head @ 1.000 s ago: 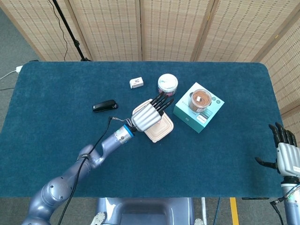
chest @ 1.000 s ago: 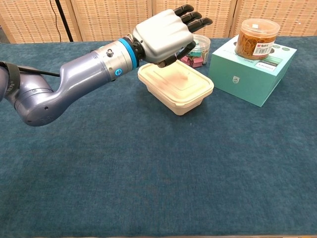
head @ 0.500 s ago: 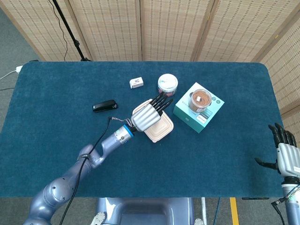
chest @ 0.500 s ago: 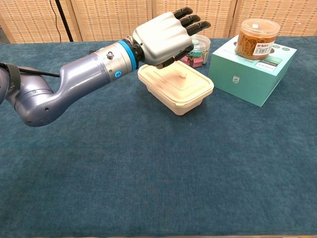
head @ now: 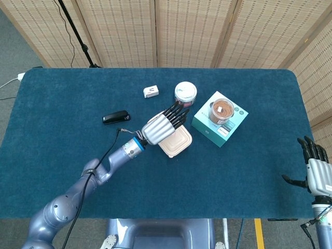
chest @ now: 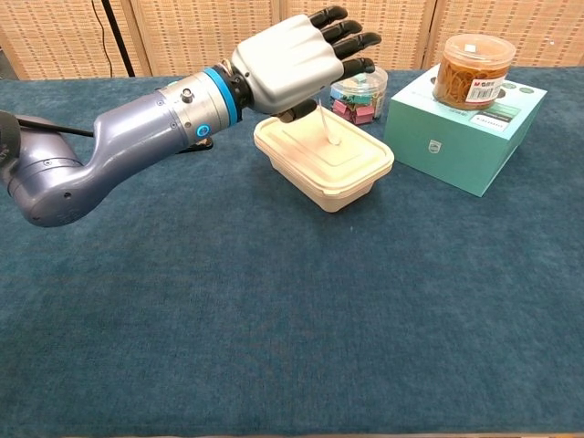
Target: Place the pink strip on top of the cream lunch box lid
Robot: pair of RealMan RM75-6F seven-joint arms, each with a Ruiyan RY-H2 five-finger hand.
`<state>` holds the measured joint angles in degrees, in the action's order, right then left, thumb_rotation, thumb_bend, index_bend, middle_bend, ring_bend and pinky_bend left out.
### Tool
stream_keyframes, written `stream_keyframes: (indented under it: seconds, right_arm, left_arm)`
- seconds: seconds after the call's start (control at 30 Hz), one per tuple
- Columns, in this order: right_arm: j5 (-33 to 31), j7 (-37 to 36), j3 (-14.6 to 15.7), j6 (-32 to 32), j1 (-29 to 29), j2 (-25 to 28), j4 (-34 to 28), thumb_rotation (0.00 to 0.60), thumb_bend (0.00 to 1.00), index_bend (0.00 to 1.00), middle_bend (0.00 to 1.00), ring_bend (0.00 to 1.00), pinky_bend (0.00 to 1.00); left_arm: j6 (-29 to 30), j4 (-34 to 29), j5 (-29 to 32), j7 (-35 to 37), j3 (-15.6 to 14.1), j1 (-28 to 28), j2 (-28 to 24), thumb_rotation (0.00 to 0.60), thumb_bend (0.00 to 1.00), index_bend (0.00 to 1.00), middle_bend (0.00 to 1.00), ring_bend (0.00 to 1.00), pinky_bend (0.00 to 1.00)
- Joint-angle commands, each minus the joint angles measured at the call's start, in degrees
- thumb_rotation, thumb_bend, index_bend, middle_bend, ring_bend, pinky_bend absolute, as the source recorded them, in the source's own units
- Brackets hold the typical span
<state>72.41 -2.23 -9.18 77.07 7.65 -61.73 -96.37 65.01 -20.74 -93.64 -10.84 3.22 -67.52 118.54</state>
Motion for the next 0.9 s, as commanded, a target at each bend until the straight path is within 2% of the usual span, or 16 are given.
stream_keyframes:
  seconds: [0.03, 0.13, 0.3, 0.43, 0.57, 0.6, 0.7, 0.83, 0.9]
  right_arm:
    - [0.05, 0.15, 0.07, 0.03, -0.01, 0.0, -0.09, 0.6, 0.0, 0.0, 0.0, 0.0, 0.0]
    - [0.12, 0.48, 0.17, 0.13, -0.04, -0.02, -0.24, 0.6, 0.0, 0.0, 0.0, 0.0, 0.0]
    - [0.2, 1.11, 0.32, 0.27, -0.07, -0.08, -0.45, 0.6, 0.0, 0.0, 0.0, 0.0, 0.0]
    - [0.77, 2.09, 0.62, 0.38, 0.08, -0.34, -0.46, 0.6, 0.0, 0.0, 0.0, 0.0, 0.0]
    - [2.23, 2.46, 0.91, 0.9, 0.26, -0.76, -0.07, 0.6, 0.0, 0.0, 0.0, 0.0, 0.0]
    - [2.54, 2.63, 0.97, 1.09, 0.26, -0.84, -0.03, 0.6, 0.0, 0.0, 0.0, 0.0, 0.0]
    - [4.94, 5.3, 1.67, 2.42, 0.35, -1.21, 0.19, 0.6, 0.0, 0.0, 0.0, 0.0, 0.0]
    - [7.88, 9.2, 1.7, 4.83, 0.67, -1.73, -0.6, 0.6, 0.0, 0.0, 0.0, 0.0, 0.01]
    - [10.64, 10.27, 1.72, 5.92, 1.31, -2.26, -0.66, 0.6, 0.0, 0.0, 0.03, 0.02, 0.08]
  left_arm:
    - [1.44, -1.95, 0.0, 1.5, -0.19, 0.77, -1.7, 0.6, 0.43, 0.13, 0.0, 0.0, 0.0]
    - [4.72, -6.85, 0.08, 4.7, -0.06, 2.44, -5.49, 0.6, 0.4, 0.09, 0.0, 0.0, 0.0]
    - [7.54, -16.26, 0.39, 5.96, 0.05, 5.0, -12.18, 0.6, 0.33, 0.0, 0.0, 0.0, 0.0]
    - [6.83, -32.38, 3.6, 4.68, 0.6, 9.35, -22.83, 0.6, 0.23, 0.0, 0.0, 0.0, 0.0]
    - [2.73, -50.22, 8.66, 1.71, 0.68, 12.89, -34.46, 0.6, 0.03, 0.0, 0.0, 0.0, 0.0]
    - [2.18, -52.84, 9.55, 1.51, 0.66, 13.5, -36.33, 0.6, 0.01, 0.0, 0.0, 0.0, 0.0]
    - [2.73, -62.71, 12.96, 2.65, -0.35, 18.15, -44.78, 0.6, 0.0, 0.0, 0.0, 0.0, 0.0]
    - [4.27, -70.64, 15.1, 4.19, -1.4, 22.79, -51.64, 0.6, 0.0, 0.0, 0.0, 0.0, 0.0]
    - [5.81, -73.45, 16.57, 4.74, -1.5, 25.21, -53.89, 0.6, 0.0, 0.0, 0.0, 0.0, 0.0]
